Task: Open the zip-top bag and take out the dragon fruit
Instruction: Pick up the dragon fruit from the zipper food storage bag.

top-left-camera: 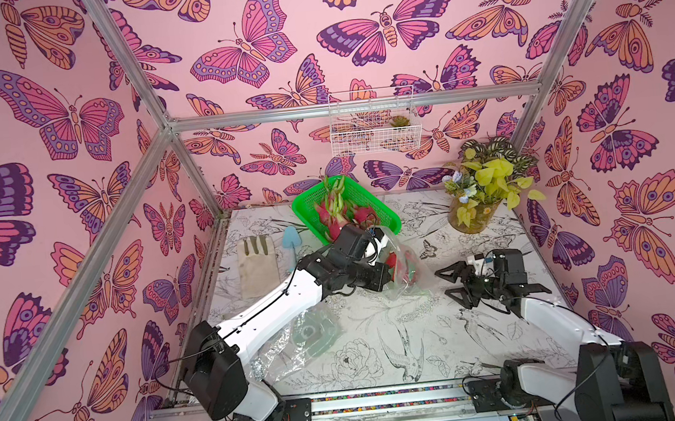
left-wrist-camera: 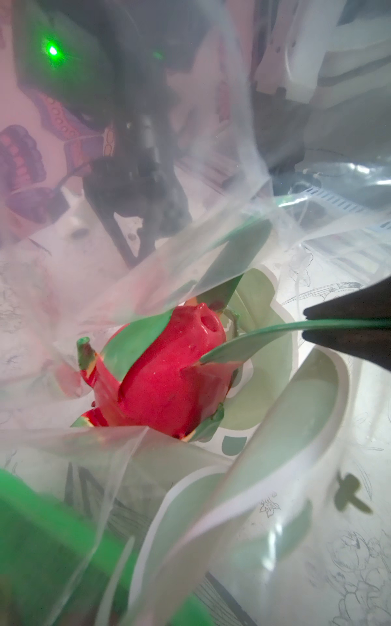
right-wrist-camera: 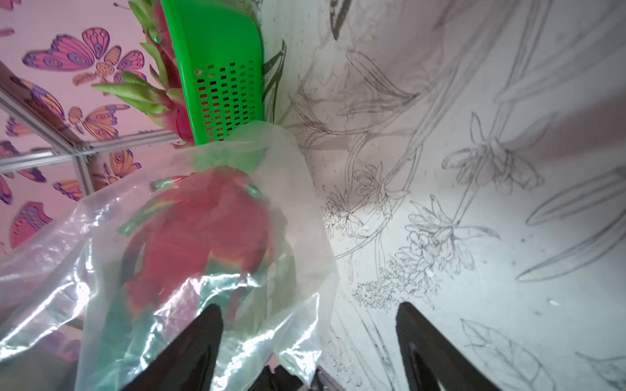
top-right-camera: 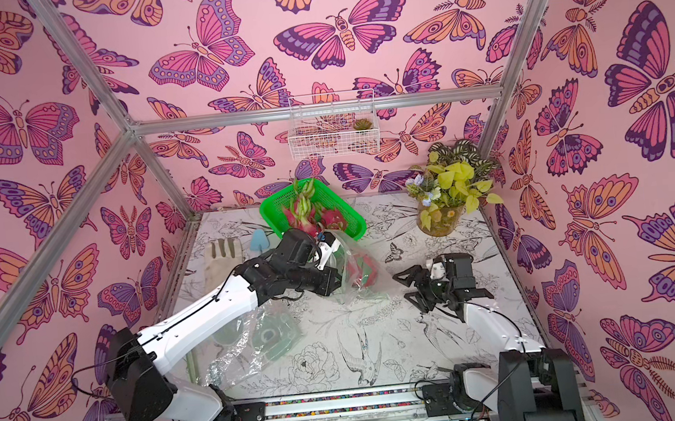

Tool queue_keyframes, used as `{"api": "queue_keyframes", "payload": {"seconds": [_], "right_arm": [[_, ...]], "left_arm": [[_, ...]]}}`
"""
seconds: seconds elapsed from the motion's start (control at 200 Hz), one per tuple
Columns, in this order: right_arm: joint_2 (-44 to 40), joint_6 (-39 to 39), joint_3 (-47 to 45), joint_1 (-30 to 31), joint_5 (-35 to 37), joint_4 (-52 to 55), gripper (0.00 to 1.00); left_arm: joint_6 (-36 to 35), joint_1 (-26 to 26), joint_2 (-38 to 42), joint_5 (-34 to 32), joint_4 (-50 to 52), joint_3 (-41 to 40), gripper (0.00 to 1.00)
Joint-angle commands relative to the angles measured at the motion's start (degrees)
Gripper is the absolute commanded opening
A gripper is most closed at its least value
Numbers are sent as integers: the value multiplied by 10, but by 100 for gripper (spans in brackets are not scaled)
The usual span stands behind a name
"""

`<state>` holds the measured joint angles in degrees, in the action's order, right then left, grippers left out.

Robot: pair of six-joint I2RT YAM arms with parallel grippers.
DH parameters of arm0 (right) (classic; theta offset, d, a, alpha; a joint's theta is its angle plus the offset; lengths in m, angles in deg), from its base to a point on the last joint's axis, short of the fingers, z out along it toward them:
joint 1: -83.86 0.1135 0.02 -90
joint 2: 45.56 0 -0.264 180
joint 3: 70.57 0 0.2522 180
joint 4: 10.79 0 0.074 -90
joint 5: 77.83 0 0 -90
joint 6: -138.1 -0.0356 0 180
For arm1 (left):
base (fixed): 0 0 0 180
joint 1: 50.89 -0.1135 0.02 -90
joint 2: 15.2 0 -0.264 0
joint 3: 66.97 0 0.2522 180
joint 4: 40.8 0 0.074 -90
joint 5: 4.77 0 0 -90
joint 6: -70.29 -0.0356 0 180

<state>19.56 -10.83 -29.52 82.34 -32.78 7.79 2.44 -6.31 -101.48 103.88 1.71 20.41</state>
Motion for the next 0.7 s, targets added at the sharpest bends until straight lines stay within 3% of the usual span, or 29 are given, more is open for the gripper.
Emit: {"api": "queue_keyframes", "payload": {"seconds": [0.0,0.28,0.406,0.591,0.696], "right_arm": [[-15,-110,-10,0,-19,-52,86],[29,-249,-31,22,5,-177,86],[53,-262,-15,35,14,-194,82],[109,-274,-12,52,35,-244,66],[140,-288,-17,55,37,-294,50]], "left_arm": [[5,-4,12,-3,-29,27,0],[17,0,16,6,-50,28,0],[22,1,16,16,-59,28,0],[24,2,13,24,-65,31,0],[26,2,13,27,-68,32,0]]}}
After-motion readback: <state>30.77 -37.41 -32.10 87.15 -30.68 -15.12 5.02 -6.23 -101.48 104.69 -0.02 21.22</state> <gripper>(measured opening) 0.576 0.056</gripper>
